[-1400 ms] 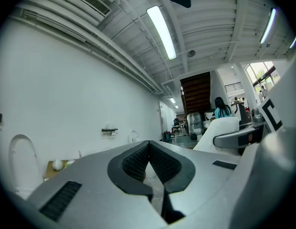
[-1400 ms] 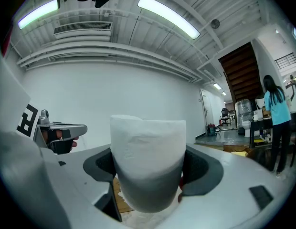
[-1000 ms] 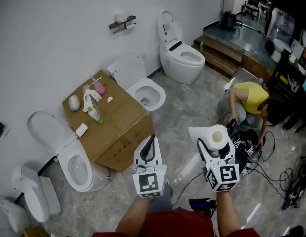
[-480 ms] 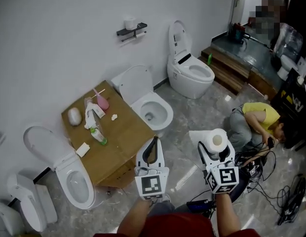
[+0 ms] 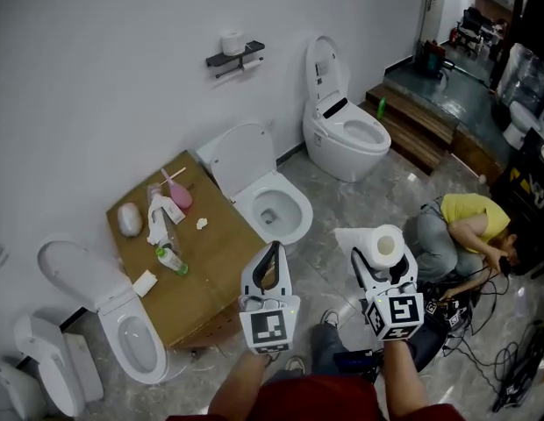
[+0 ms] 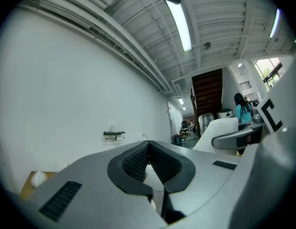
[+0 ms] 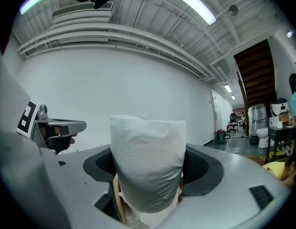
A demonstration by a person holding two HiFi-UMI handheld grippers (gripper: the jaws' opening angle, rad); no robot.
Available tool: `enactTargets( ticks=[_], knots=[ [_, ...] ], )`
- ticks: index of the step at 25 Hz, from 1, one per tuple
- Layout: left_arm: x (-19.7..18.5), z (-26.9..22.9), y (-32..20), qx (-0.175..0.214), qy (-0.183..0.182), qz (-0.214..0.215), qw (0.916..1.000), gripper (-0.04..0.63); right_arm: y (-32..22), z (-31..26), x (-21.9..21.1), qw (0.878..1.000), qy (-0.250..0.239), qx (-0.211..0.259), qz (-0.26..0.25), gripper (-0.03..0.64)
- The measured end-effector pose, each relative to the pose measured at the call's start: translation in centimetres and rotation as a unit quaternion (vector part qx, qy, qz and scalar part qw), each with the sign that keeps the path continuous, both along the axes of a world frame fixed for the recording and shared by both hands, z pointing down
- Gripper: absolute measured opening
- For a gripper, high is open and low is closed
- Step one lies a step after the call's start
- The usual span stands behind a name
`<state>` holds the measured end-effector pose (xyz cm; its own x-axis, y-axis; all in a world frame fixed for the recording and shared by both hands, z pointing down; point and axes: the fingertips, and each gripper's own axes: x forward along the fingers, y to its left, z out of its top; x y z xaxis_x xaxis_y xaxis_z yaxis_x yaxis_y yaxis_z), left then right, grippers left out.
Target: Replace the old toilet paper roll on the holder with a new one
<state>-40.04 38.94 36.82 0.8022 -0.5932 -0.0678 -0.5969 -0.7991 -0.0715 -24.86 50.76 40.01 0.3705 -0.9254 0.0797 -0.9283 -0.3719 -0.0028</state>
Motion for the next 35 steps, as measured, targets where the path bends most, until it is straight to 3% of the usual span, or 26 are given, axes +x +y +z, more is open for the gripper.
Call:
enactTargets(
  ticks=[3,9,18,27,35],
  knots=[
    [3.5,0.4,-2.2,0.0,-0.01,-0.007,0.9999,0.016,-2.2,0.3,3.7,1.0,-0.005,0.002,-0.006,0.379],
    [12.6,-1.3,-5.4,0.008,0.013,-0.017,0.9997,0.016,-5.6,-0.3,13.0,1.0,-0.012,0.008,-0.01,0.379],
    [23.5,-1.3,-9.9,0.017,-0.011,-0.043,0.9989,0.017,-9.9,-0.5,24.6,0.999,-0.019,0.018,-0.026,0.38],
    [29.5,0.8,-15.4,0.008,-0.032,-0.056,0.9979,0.016,-16.2,0.5,30.8,0.999,-0.02,0.018,-0.04,0.379],
    [35.4,2.2,-24.6,-0.003,-0.023,-0.056,0.9981,0.017,-25.8,1.4,35.5,0.999,-0.01,0.005,-0.052,0.38]
  ],
)
